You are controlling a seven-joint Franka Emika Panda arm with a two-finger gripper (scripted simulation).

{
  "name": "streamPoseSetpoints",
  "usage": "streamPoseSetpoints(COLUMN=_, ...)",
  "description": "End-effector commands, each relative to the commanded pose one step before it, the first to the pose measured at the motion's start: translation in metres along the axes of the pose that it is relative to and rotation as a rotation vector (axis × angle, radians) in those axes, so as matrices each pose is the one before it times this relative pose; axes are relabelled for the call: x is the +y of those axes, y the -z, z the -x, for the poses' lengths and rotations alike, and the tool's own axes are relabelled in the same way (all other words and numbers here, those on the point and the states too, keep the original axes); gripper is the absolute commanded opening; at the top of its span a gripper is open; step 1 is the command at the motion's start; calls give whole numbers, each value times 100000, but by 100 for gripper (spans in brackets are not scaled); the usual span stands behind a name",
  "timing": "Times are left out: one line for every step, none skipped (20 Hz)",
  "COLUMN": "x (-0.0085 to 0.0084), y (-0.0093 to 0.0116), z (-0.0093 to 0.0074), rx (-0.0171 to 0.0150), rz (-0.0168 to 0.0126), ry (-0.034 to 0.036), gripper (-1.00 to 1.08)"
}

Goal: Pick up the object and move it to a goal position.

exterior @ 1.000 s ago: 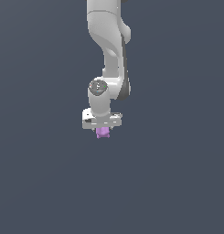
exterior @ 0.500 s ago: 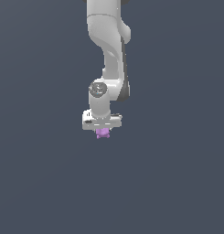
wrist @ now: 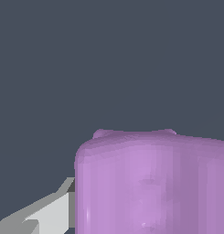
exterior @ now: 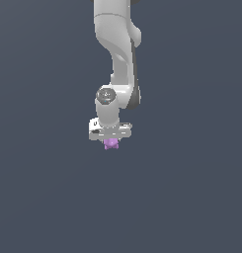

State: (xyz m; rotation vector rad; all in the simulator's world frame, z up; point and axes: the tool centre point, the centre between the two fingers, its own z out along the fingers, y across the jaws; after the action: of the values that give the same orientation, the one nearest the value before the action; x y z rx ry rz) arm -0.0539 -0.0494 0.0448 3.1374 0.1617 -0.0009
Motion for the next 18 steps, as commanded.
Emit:
streamPoseSetpoints(x=-37, y=639, z=-220, rx=102, rz=20, ry=18, gripper=-100)
streamPoseSetpoints(x=-22, y=365, z=-113, rx=0, rz=0, ry=0, gripper=-100)
streamPoseSetpoints(x=-25, y=420, z=-130, rx=0, rz=0, ry=0, gripper=-100)
streamPoseSetpoints(x=-28, y=474, z=-147, rx=0, rz=0, ry=0, gripper=-100)
streamPoseSetpoints(x=-31, y=527, z=-164, rx=0, rz=0, ry=0, gripper=-100)
streamPoseSetpoints(x=-34, y=580, z=-181, rx=0, rz=0, ry=0, gripper=-100)
streamPoseSetpoints(x=-37, y=632, z=-197, rx=0, rz=0, ry=0, gripper=-100)
streamPoseSetpoints(x=-40, y=684, z=-214, rx=0, rz=0, ry=0, gripper=-100)
streamPoseSetpoints(x=-43, y=735, z=-230, rx=0, rz=0, ry=0, gripper=-100)
streamPoseSetpoints(x=-46, y=786, z=-247, rx=0, rz=0, ry=0, gripper=-100)
streamPoseSetpoints(x=-48, y=836, z=-263, rx=0, rz=0, ry=0, gripper=-100)
streamPoseSetpoints(x=-51, y=885, z=-280, rx=0, rz=0, ry=0, gripper=-100)
streamPoseSetpoints(x=-54, y=933, z=-296, rx=0, rz=0, ry=0, gripper=-100)
streamPoseSetpoints(x=-56, y=973, z=-310, rx=0, rz=0, ry=0, gripper=-100)
streamPoseSetpoints(x=-57, y=1005, z=-321, rx=0, rz=0, ry=0, gripper=-100)
streamPoseSetpoints(x=-58, y=1022, z=-328, rx=0, rz=0, ry=0, gripper=-100)
streamPoseSetpoints(x=-57, y=1018, z=-329, rx=0, rz=0, ry=0, gripper=-100)
streamPoseSetpoints(x=-57, y=1014, z=-329, rx=0, rz=0, ry=0, gripper=-100)
